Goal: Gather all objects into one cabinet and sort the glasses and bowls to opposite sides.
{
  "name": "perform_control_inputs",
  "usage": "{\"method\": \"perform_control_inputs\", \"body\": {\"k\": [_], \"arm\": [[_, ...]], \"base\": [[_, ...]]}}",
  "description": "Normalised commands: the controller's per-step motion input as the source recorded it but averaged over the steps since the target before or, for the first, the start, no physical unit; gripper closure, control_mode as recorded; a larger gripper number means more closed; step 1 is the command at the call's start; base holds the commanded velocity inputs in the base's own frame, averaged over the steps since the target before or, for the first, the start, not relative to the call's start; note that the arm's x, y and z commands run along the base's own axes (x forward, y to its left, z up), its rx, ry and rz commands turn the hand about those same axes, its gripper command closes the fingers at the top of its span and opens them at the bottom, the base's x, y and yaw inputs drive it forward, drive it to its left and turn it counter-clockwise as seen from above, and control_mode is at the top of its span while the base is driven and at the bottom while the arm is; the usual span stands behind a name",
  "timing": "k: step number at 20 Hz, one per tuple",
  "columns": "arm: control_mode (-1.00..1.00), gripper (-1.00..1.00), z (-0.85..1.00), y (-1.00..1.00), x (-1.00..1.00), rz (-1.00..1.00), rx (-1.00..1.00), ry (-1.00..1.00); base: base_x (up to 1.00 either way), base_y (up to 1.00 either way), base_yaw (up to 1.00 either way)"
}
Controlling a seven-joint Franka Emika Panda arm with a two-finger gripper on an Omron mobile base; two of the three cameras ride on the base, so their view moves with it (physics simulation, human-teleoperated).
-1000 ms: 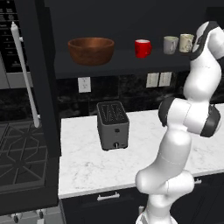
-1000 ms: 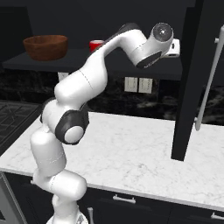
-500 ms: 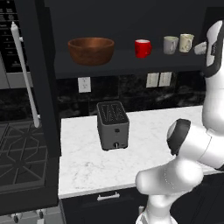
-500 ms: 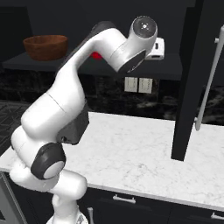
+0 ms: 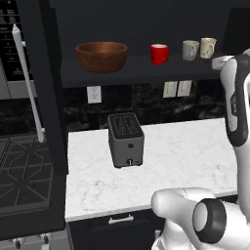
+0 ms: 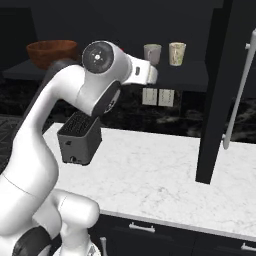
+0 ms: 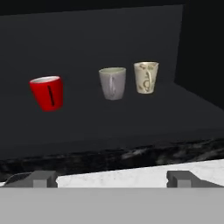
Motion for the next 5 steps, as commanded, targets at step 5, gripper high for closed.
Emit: {"method": "perform_control_inputs", "body": {"k": [5], "arm": [[-1.00,-1.00,0.35,-0.43,-1.00,0.00,0.00,-0.12]], "base": [[0.00,0.00,0.00]]}}
